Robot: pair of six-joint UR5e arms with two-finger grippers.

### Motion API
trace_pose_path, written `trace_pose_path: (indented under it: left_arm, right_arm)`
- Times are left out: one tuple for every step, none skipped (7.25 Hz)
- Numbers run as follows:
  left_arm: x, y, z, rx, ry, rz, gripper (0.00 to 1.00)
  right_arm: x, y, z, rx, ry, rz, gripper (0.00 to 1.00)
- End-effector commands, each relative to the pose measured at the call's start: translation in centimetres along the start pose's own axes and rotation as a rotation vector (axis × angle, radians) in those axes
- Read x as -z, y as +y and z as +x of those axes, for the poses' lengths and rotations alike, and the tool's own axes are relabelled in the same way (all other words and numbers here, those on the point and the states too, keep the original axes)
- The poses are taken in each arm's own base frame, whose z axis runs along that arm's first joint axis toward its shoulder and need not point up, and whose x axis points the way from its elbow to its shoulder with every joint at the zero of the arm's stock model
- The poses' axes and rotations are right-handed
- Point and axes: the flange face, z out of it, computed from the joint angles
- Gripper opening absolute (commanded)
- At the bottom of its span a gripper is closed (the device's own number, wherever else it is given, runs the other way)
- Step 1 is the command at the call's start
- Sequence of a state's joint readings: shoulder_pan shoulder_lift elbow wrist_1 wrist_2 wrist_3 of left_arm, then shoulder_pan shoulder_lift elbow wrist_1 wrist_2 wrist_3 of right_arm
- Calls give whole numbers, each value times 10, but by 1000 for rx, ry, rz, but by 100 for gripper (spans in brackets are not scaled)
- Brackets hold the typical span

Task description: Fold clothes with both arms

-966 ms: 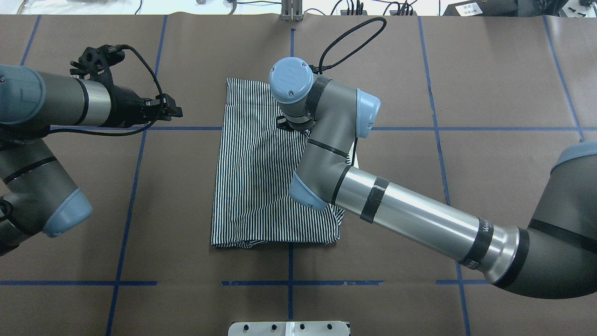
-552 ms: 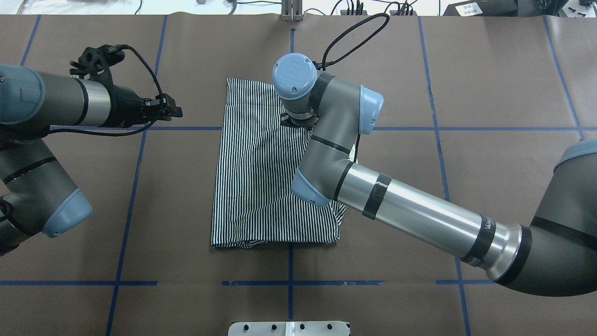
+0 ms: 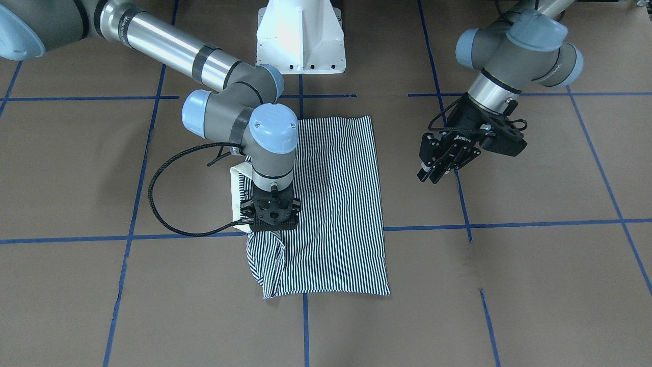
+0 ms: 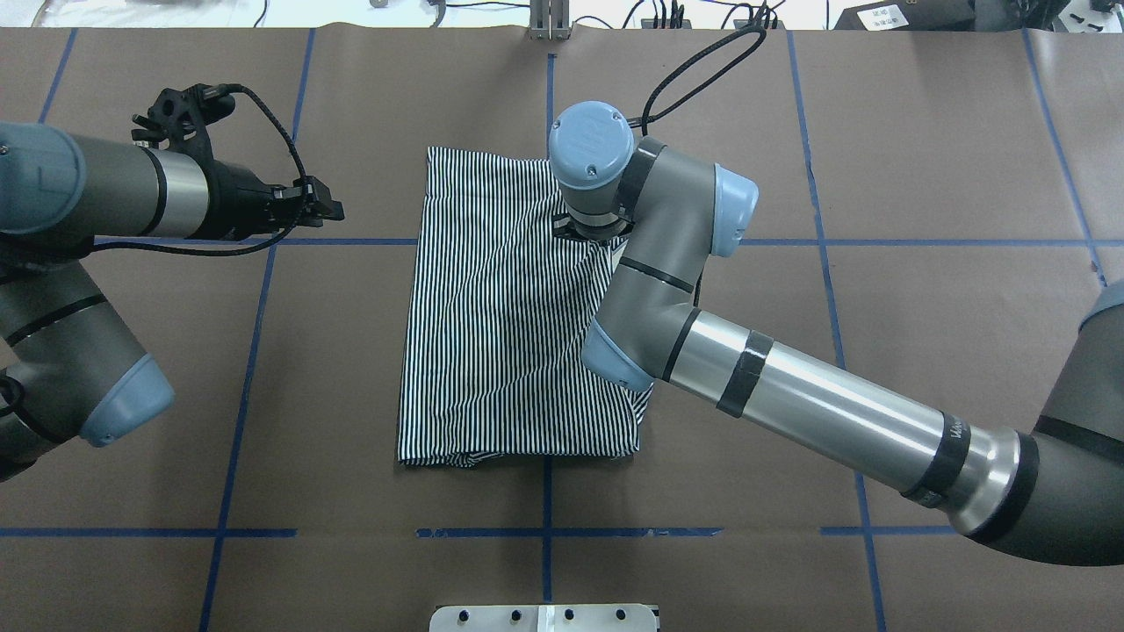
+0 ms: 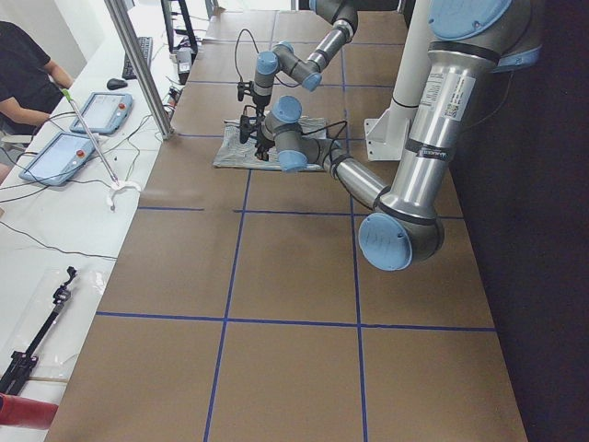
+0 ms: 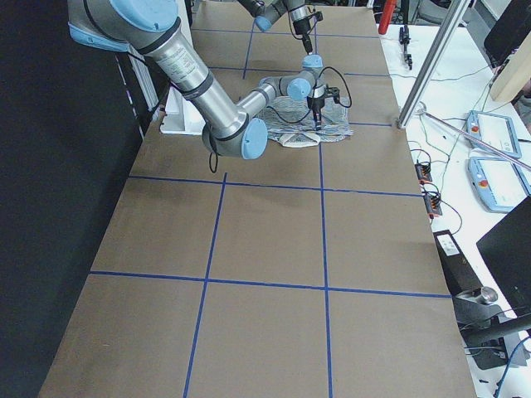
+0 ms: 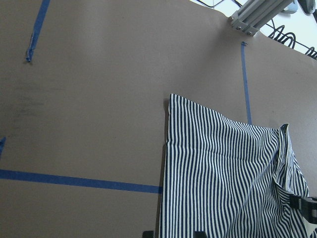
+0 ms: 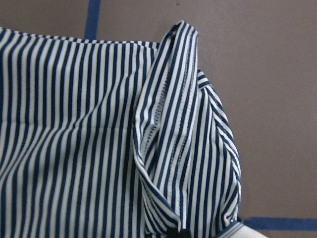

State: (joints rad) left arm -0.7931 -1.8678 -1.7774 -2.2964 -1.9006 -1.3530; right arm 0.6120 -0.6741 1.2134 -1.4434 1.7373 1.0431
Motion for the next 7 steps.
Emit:
trace_pose_path:
  left_arm:
    - [0, 0, 1, 0, 1, 0, 39]
    - [0, 0, 0, 0, -1, 1, 39]
    - [0, -1, 0, -1, -1, 3, 39]
    - [0, -2, -1, 0, -2, 4, 39]
    - [0, -2, -1, 0, -2, 4, 39]
    - [0, -3, -1, 1, -3, 5, 38]
    - [1, -4, -1, 1, -1, 7, 38]
  right_arm:
    - [-4, 7, 11, -8, 2, 2, 60]
    - [-5, 7, 12, -12, 5, 1, 57]
    - [-7, 7, 17, -4, 8, -3, 57]
    - [-14, 10, 24, -4, 17, -8, 57]
    - [-22, 16, 37, -6, 28, -13, 57]
    - [-11, 18, 39, -2, 9, -2, 58]
    - [-7, 11, 41, -9, 9, 10, 69]
